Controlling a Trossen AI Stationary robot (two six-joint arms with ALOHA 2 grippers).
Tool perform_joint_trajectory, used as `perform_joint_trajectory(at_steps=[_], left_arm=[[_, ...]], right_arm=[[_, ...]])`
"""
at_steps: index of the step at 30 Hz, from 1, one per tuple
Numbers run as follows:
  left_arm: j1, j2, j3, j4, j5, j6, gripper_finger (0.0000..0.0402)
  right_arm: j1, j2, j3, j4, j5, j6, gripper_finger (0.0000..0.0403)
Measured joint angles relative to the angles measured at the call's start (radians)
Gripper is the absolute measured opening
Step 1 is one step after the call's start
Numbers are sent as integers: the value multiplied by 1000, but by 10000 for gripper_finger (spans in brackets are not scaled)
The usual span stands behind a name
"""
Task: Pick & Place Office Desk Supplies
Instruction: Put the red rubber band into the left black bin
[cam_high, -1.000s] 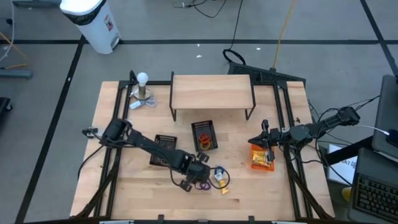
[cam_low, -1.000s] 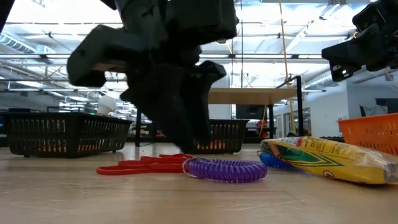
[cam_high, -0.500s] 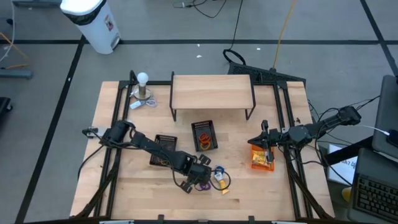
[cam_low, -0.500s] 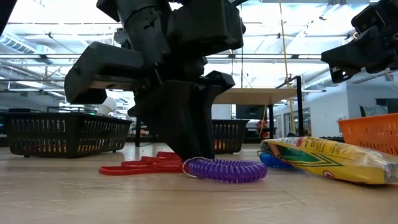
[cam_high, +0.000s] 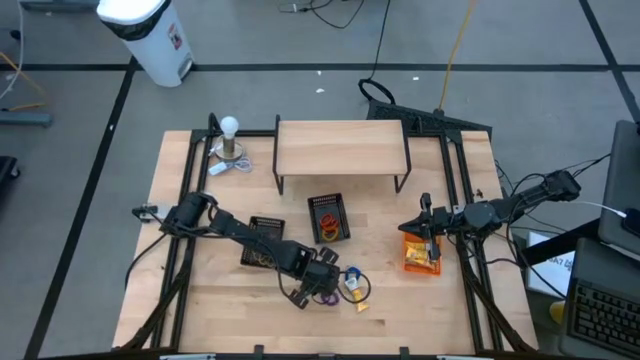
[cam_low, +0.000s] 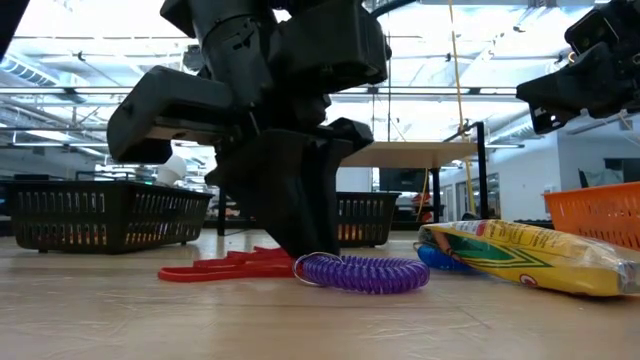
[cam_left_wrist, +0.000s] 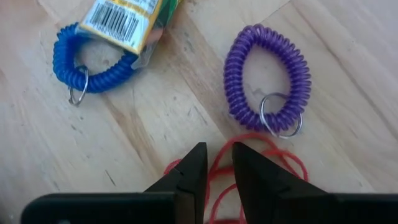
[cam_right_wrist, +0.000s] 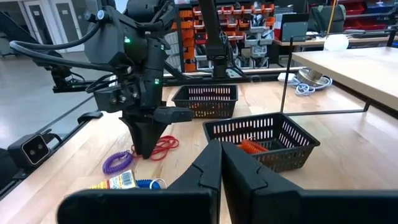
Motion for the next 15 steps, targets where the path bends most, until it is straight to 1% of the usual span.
perform_joint_trajectory(at_steps=[11, 13, 15], left_arm=[[32, 11, -3, -13, 90, -6, 76], [33, 18, -2, -15, 102, -6, 69], [33, 23, -2, -17, 107, -5, 47]], right_arm=[[0, 1, 0, 0, 0, 3, 0], [0, 1, 0, 0, 0, 1, 0], [0, 1, 0, 0, 0, 1, 0]])
